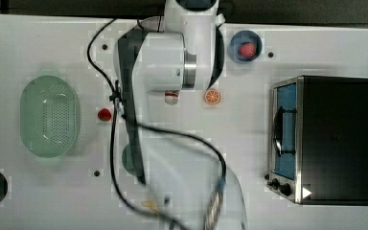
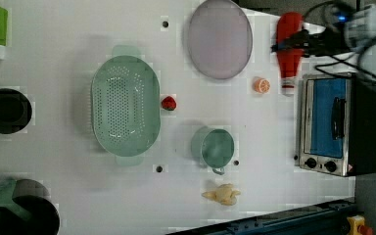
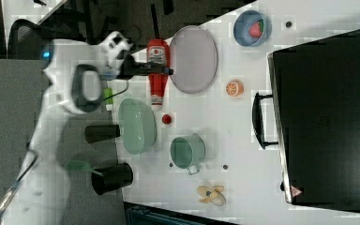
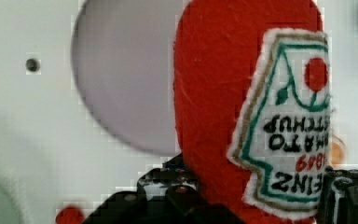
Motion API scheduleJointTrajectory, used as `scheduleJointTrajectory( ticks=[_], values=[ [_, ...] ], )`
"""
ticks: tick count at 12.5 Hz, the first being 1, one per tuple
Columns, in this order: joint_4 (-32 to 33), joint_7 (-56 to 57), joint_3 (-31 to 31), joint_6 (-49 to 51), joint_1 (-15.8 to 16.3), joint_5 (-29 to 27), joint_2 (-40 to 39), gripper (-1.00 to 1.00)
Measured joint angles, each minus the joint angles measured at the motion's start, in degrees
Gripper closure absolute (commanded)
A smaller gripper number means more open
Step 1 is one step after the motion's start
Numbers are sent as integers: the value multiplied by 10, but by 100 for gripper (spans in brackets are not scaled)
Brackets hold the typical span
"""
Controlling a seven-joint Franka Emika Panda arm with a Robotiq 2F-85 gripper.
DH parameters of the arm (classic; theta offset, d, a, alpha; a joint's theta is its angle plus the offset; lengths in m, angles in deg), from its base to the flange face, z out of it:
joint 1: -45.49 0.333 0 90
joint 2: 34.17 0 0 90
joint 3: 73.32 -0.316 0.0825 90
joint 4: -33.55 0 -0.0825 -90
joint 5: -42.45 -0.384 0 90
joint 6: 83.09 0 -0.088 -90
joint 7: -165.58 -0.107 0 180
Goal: Pick ketchup from plate and place it on table.
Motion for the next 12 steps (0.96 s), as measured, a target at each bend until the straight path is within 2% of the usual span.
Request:
scheduleJointTrajectory(
  ticks=[5, 8, 12],
  values=[
    [49, 0, 22, 43, -16, 4, 137, -24],
    [149, -1, 29, 18, -27, -3, 180, -24],
    [306, -1, 42, -66, -35, -1, 176, -24]
  ],
)
